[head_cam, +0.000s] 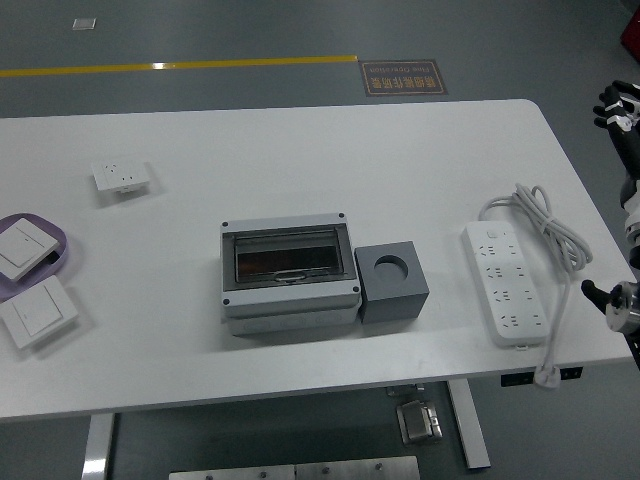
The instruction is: Pick up the cylinder from the cube,place it in the box,flap close box
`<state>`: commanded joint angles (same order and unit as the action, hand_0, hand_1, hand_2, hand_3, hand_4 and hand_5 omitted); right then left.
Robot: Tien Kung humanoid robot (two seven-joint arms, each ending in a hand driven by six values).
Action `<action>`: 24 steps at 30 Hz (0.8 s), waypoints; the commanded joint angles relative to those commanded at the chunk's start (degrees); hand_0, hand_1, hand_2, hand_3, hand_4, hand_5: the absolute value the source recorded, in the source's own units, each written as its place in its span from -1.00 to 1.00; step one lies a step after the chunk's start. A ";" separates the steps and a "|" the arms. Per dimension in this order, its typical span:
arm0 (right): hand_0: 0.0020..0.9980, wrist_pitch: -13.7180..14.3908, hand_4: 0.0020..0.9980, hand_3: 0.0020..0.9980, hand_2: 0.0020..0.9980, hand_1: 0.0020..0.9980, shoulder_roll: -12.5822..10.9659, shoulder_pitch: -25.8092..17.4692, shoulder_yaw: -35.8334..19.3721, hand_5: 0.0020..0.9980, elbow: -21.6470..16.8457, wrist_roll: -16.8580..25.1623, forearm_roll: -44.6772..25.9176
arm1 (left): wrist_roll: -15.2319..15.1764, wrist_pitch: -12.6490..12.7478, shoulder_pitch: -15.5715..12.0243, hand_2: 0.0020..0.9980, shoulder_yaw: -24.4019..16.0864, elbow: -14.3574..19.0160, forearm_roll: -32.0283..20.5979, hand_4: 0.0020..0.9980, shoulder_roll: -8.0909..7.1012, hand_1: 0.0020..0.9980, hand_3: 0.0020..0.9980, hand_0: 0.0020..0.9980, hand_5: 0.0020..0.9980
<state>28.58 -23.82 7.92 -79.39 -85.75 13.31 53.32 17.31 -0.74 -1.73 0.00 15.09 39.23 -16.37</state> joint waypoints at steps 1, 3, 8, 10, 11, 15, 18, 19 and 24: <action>0.32 -0.01 0.52 0.28 0.23 0.21 -0.02 0.03 0.01 -0.17 -0.01 -0.02 0.05 | 0.02 -0.01 0.03 0.10 0.00 -0.02 -0.01 0.39 0.03 0.25 0.25 0.28 -0.33; 0.32 -0.06 0.52 0.28 0.23 0.21 -0.03 0.10 0.09 -0.17 -0.01 -0.01 0.09 | 0.06 -0.03 0.07 0.10 0.00 -0.09 -0.03 0.39 0.07 0.25 0.25 0.28 -0.33; 0.34 -0.51 0.55 0.30 0.25 0.23 0.14 0.46 0.58 -0.19 0.12 0.34 -0.23 | 0.19 -0.09 0.07 0.10 0.00 -0.26 -0.24 0.39 0.27 0.25 0.25 0.28 -0.32; 0.34 -0.84 0.57 0.30 0.26 0.24 0.26 0.65 0.82 -0.18 0.18 0.59 -0.54 | 0.22 -0.11 0.13 0.10 0.00 -0.28 -0.31 0.39 0.37 0.25 0.25 0.28 -0.32; 0.34 -1.09 0.57 0.30 0.26 0.24 0.35 0.76 0.95 -0.18 0.23 0.80 -0.82 | 0.22 -0.12 0.19 0.10 0.00 -0.28 -0.35 0.39 0.43 0.25 0.25 0.28 -0.32; 0.34 -1.79 0.57 0.30 0.26 0.24 0.72 1.03 1.14 -0.18 0.39 1.43 -1.59 | 0.22 -0.14 0.36 0.10 0.00 -0.28 -0.52 0.39 0.63 0.25 0.25 0.28 -0.32; 0.35 -1.98 0.58 0.30 0.27 0.24 0.80 1.05 1.02 -0.19 0.43 1.56 -1.73 | 0.27 -0.17 0.41 0.10 -0.06 -0.34 -0.56 0.39 0.73 0.25 0.25 0.28 -0.32; 0.35 -2.01 0.58 0.30 0.27 0.24 0.80 1.01 0.92 -0.19 0.43 1.57 -1.74 | 0.30 -0.20 0.42 0.10 -0.14 -0.36 -0.51 0.39 0.76 0.25 0.25 0.28 -0.32; 0.39 -2.19 0.61 0.33 0.31 0.25 0.71 0.68 0.08 -0.21 0.55 1.95 -1.98 | 0.46 -0.30 0.40 0.10 -0.56 -0.49 -0.23 0.40 0.85 0.25 0.26 0.28 -0.32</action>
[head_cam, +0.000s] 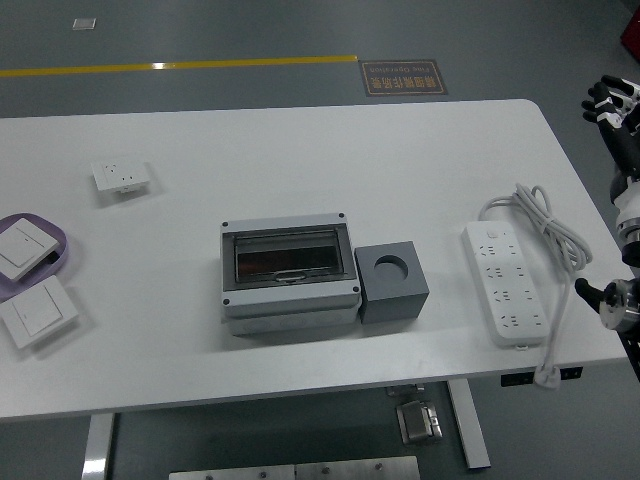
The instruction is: Pick up the cylinder from the cube,place it in the box,flap close box
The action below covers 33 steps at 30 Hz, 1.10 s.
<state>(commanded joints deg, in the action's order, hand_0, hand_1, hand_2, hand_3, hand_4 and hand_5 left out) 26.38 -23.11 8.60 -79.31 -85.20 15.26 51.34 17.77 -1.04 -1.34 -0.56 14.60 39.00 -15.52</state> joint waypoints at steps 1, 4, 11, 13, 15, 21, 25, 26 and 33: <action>0.39 -0.04 0.61 0.33 0.31 0.25 -0.01 -0.05 -0.16 -0.21 0.02 0.22 -0.20 | 0.04 -0.03 0.00 0.10 -0.11 -0.04 0.11 0.40 0.01 0.25 0.26 0.28 -0.32; 0.40 -0.13 0.62 0.33 0.32 0.26 -0.09 -0.18 -0.50 -0.22 0.13 1.17 -1.37 | 0.14 -0.09 0.02 0.10 -0.40 -0.12 0.43 0.40 0.03 0.25 0.27 0.28 -0.32; 0.39 0.07 0.65 0.33 0.31 0.25 -0.03 -0.59 -1.25 -0.23 1.05 3.44 -5.00 | 0.42 -0.23 -0.14 0.10 -1.06 -0.39 1.27 0.40 0.18 0.25 0.27 0.28 -0.32; 0.39 0.11 0.65 0.33 0.31 0.25 -0.02 -0.61 -1.27 -0.23 1.22 3.68 -5.42 | 0.59 -0.33 -0.26 0.10 -1.46 -0.51 1.70 0.40 0.19 0.25 0.27 0.28 -0.32; 0.39 0.16 0.65 0.33 0.31 0.25 0.05 -0.58 -1.12 -0.23 1.38 3.87 -5.76 | 0.81 -0.47 -0.40 0.10 -2.01 -0.62 2.20 0.40 0.17 0.25 0.27 0.28 -0.32; 0.35 0.27 0.65 0.30 0.29 0.24 0.49 -0.03 0.12 -0.22 1.83 3.99 -5.99 | 1.49 -0.94 -0.67 0.10 -3.58 -0.76 3.58 0.41 0.12 0.25 0.27 0.28 -0.32; 0.35 0.31 0.67 0.28 0.28 0.23 0.69 0.37 0.89 -0.24 1.90 3.89 -5.98 | 1.87 -1.22 -0.64 0.10 -4.43 -0.78 4.33 0.41 0.32 0.25 0.27 0.28 -0.32; 0.35 0.33 0.67 0.28 0.28 0.23 0.73 0.51 1.05 -0.24 1.87 3.86 -5.95 | 1.96 -1.28 -0.57 0.10 -4.61 -0.78 4.53 0.41 0.40 0.25 0.27 0.28 -0.32; 0.35 0.56 0.69 0.28 0.28 0.23 0.59 1.47 2.00 -0.24 1.95 3.73 -5.69 | 1.84 -1.26 -0.17 0.10 -4.34 -0.67 4.53 0.41 0.15 0.25 0.27 0.28 -0.32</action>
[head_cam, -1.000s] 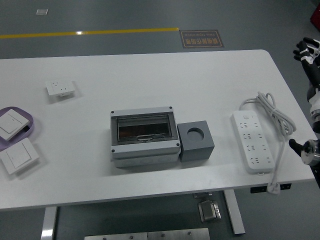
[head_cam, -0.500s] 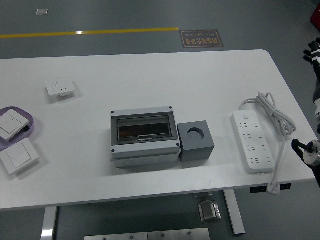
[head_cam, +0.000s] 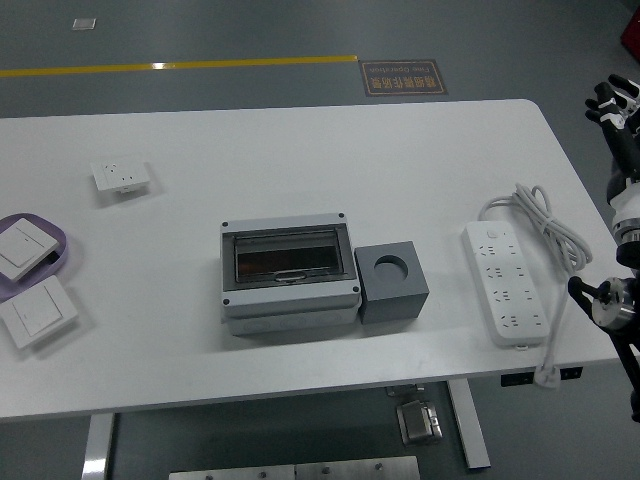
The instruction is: Pick up the cylinder from the cube,place it in the box,flap close box
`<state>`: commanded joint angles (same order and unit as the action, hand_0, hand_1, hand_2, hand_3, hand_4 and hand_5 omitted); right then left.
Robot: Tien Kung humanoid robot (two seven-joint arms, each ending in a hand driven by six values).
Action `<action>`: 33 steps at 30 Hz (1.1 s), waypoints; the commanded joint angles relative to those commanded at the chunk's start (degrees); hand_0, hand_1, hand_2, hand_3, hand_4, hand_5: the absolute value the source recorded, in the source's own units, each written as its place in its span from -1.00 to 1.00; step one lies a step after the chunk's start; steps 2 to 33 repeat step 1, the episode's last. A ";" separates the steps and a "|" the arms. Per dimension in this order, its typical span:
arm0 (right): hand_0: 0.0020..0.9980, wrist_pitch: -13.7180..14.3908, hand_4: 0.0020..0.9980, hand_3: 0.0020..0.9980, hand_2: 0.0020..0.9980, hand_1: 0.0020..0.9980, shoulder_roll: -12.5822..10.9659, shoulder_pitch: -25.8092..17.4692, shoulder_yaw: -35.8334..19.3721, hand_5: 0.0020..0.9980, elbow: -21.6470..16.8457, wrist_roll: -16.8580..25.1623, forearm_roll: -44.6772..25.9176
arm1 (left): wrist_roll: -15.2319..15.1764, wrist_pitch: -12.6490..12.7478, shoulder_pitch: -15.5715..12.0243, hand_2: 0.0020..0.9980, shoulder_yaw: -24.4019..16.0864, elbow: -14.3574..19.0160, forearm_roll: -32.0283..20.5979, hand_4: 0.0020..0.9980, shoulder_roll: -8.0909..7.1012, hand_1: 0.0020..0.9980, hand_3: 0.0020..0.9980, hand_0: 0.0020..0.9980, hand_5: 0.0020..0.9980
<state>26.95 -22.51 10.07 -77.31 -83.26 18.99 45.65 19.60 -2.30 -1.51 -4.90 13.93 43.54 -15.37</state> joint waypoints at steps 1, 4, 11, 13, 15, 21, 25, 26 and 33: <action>0.35 0.03 0.69 0.28 0.28 0.23 -0.08 0.05 0.07 -0.24 0.02 0.00 0.01 | -0.11 0.07 0.00 0.10 0.24 0.03 -0.18 0.41 -0.12 0.25 0.27 0.28 -0.32; 0.35 0.03 0.69 0.28 0.28 0.23 -0.08 0.05 0.07 -0.24 0.02 0.00 0.01 | -0.11 0.07 0.00 0.10 0.24 0.03 -0.18 0.41 -0.12 0.25 0.27 0.28 -0.32; 0.35 0.03 0.69 0.28 0.28 0.23 -0.08 0.05 0.07 -0.24 0.02 0.00 0.01 | -0.11 0.07 0.00 0.10 0.24 0.03 -0.18 0.41 -0.12 0.25 0.27 0.28 -0.32; 0.35 0.03 0.69 0.28 0.28 0.23 -0.08 0.05 0.07 -0.24 0.02 0.00 0.01 | -0.11 0.07 0.00 0.10 0.24 0.03 -0.18 0.41 -0.12 0.25 0.27 0.28 -0.32; 0.35 0.03 0.69 0.28 0.28 0.23 -0.08 0.05 0.07 -0.24 0.02 0.00 0.01 | -0.11 0.07 0.00 0.10 0.24 0.03 -0.18 0.41 -0.12 0.25 0.27 0.28 -0.32; 0.35 0.03 0.69 0.28 0.28 0.23 -0.08 0.05 0.07 -0.24 0.02 0.00 0.01 | -0.11 0.07 0.00 0.10 0.24 0.03 -0.18 0.41 -0.12 0.25 0.27 0.28 -0.32; 0.35 0.03 0.69 0.28 0.28 0.23 -0.08 0.05 0.07 -0.24 0.02 0.00 0.01 | -0.11 0.07 0.00 0.10 0.24 0.03 -0.18 0.41 -0.12 0.25 0.27 0.28 -0.32; 0.35 0.03 0.69 0.28 0.28 0.23 -0.08 0.05 0.07 -0.24 0.02 0.00 0.01 | -0.11 0.07 0.00 0.10 0.24 0.03 -0.18 0.41 -0.12 0.25 0.27 0.28 -0.32; 0.35 0.03 0.69 0.28 0.28 0.23 -0.08 0.05 0.07 -0.24 0.02 0.00 0.01 | -0.11 0.07 0.00 0.10 0.24 0.03 -0.18 0.41 -0.12 0.25 0.27 0.28 -0.32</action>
